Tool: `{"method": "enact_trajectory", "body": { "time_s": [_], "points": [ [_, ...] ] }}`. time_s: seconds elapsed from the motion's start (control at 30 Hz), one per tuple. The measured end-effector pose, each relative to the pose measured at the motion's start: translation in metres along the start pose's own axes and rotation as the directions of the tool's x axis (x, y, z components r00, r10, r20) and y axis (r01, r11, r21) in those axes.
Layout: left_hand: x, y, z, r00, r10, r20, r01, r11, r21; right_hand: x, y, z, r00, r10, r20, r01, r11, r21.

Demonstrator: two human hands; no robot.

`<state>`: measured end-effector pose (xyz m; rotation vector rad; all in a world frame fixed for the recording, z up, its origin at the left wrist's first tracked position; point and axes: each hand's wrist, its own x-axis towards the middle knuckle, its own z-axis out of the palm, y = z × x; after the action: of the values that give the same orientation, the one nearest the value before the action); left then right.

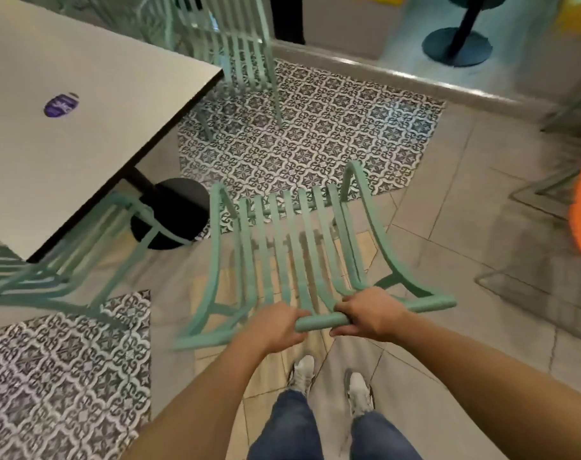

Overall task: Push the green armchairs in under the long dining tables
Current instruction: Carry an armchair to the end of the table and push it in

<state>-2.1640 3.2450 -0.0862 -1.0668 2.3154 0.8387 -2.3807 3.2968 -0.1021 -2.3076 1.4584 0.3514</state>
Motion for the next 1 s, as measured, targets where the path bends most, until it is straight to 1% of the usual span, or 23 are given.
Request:
{"method": "enact_trajectory", "body": {
  "time_s": [0.23, 0.4, 0.6, 0.73, 0.83, 0.9, 0.97, 1.0],
  "points": [
    [-0.006, 0.016, 0.016, 0.996, -0.084, -0.032, 0.085, 0.996, 0.029, -0.009, 0.004, 0.001, 0.994, -0.107, -0.022, 0.105, 0.991, -0.087],
    [-0.019, 0.025, 0.030, 0.985, -0.164, -0.055, 0.162, 0.986, -0.049, -0.011, 0.002, -0.004, 0.982, -0.189, 0.006, 0.187, 0.969, -0.163],
    [-0.038, 0.031, 0.048, 0.963, -0.255, -0.092, 0.238, 0.957, -0.163, -0.007, -0.003, -0.012, 0.949, -0.314, 0.033, 0.315, 0.929, -0.195],
    [-0.045, 0.031, 0.059, 0.946, -0.296, -0.129, 0.270, 0.945, -0.183, 0.000, -0.005, -0.011, 0.927, -0.371, 0.050, 0.372, 0.899, -0.232],
    [-0.047, 0.034, 0.065, 0.931, -0.325, -0.167, 0.290, 0.935, -0.204, 0.009, -0.003, -0.013, 0.922, -0.382, 0.065, 0.386, 0.888, -0.249],
    [-0.050, 0.036, 0.069, 0.899, -0.388, -0.201, 0.329, 0.904, -0.271, 0.011, -0.004, -0.015, 0.927, -0.371, 0.062, 0.374, 0.893, -0.252],
    [-0.058, 0.035, 0.075, 0.867, -0.460, -0.192, 0.381, 0.860, -0.339, 0.013, -0.004, -0.015, 0.941, -0.335, 0.045, 0.336, 0.918, -0.212],
    [-0.064, 0.033, 0.079, 0.848, -0.492, -0.197, 0.414, 0.847, -0.333, 0.013, -0.005, -0.014, 0.956, -0.292, 0.023, 0.291, 0.942, -0.167]
  ]
}}
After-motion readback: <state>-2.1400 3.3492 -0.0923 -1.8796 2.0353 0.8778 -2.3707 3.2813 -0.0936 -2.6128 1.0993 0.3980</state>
